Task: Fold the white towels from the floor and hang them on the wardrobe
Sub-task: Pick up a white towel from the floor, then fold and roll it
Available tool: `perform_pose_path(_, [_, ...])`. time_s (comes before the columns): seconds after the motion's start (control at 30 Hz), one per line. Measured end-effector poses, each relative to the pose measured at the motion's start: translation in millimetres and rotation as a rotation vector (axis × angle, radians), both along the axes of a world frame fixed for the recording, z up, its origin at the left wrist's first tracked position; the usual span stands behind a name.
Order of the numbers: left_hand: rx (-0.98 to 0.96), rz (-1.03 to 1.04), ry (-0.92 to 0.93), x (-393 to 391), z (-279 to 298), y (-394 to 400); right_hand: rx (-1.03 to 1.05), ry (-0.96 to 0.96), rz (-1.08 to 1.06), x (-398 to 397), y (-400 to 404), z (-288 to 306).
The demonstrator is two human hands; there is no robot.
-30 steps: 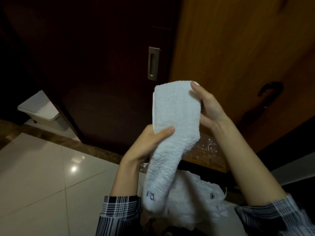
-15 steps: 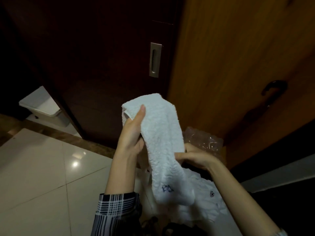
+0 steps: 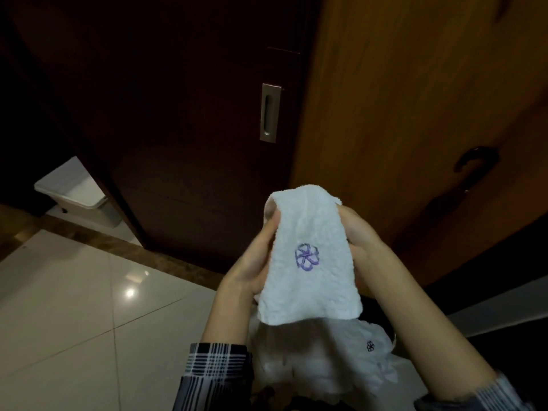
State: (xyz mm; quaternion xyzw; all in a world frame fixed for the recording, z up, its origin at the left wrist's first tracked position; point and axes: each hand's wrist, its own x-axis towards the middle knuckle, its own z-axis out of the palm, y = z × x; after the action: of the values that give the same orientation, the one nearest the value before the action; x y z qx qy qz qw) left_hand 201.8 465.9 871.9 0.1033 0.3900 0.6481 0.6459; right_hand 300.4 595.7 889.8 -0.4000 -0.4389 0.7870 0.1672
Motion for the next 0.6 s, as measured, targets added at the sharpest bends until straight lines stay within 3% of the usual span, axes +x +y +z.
perform_pose_path(0.17, [0.049, -0.085, 0.208, -7, 4, -3, 0.109, -0.135, -0.060, -5, 12, 4])
perform_pose_path(0.23, [0.066, -0.029, 0.325, -8, 4, 0, 0.002, -0.106, -0.016, -7, 13, 4])
perform_pose_path(0.33, [0.077, 0.090, 0.297, -9, 8, 6, 0.054, -0.218, 0.058, -2, 8, 8])
perform_pose_path(0.47, [0.071, 0.152, 0.193, -7, 6, 12, 0.440, -0.380, 0.040, 30, -9, 4])
perform_pose_path(0.6, [0.047, 0.128, 0.178, -4, 10, 15, 0.939, -0.267, 0.066, 50, -17, -15])
